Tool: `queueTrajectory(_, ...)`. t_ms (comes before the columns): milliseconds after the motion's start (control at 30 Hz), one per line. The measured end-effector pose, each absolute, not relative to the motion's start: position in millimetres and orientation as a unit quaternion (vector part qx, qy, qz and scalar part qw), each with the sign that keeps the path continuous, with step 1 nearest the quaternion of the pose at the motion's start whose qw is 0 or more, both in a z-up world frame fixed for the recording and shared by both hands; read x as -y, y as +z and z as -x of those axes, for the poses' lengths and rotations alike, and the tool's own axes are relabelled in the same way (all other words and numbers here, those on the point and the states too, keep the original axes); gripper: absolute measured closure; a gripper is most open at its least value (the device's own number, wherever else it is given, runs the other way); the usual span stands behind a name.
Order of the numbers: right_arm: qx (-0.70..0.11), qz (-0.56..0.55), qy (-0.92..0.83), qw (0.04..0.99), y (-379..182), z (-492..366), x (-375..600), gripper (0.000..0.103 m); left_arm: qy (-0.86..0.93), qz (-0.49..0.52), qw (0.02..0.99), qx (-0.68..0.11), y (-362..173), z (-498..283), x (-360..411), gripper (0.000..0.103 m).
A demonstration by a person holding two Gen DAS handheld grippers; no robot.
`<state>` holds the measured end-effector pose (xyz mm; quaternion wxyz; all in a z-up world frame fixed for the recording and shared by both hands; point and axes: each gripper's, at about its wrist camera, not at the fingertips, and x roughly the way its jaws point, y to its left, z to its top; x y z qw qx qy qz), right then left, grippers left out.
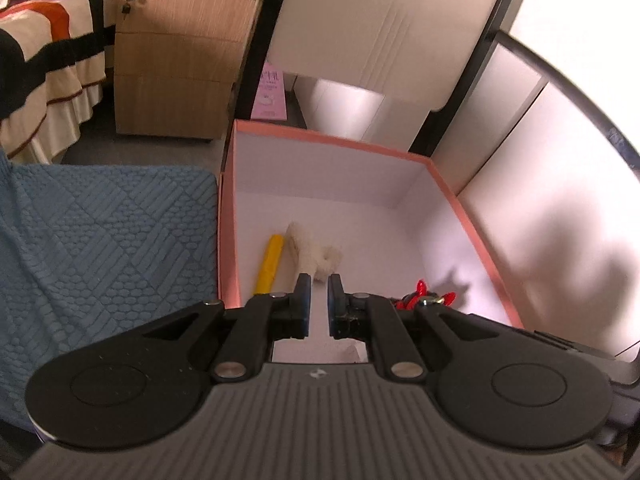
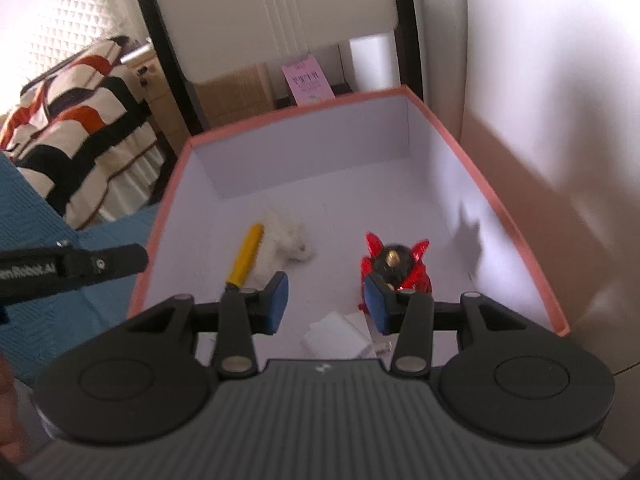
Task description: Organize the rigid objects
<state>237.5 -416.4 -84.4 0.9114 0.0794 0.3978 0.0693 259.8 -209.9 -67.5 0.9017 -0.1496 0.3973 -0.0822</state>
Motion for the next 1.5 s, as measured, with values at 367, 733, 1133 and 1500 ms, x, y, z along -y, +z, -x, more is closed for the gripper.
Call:
queueTrajectory(367, -0.336, -0.071, 0.09, 0.935, -14.9, -201.1, 402.8, 0.057, -0.106, 0.137, 0.925, -0.338, 0.0, -218.7, 190.0, 0.092)
queueTrajectory(733, -0.308, -0.062, 0.09, 0.945, 18.9, -161.4, 390.8, 0.057, -0.124, 0.114, 0.937, -0.306, 39.0, -170.8, 170.7, 0.092)
queueTrajectory(1133, -0.314, -0.046, 0.078, 0.945, 27.0, -114.9, 370.7, 0.057, -0.13, 0.114, 0.942, -0.289, 64.2, -117.8, 143.8, 0.05)
queueTrajectory(1500, -0.312, -0.033, 0.08, 0.946, 30.9, -82.6, 358.1, 0.057, -0.113, 0.111, 0.951, -0.267, 82.4, -76.6, 120.3, 0.018)
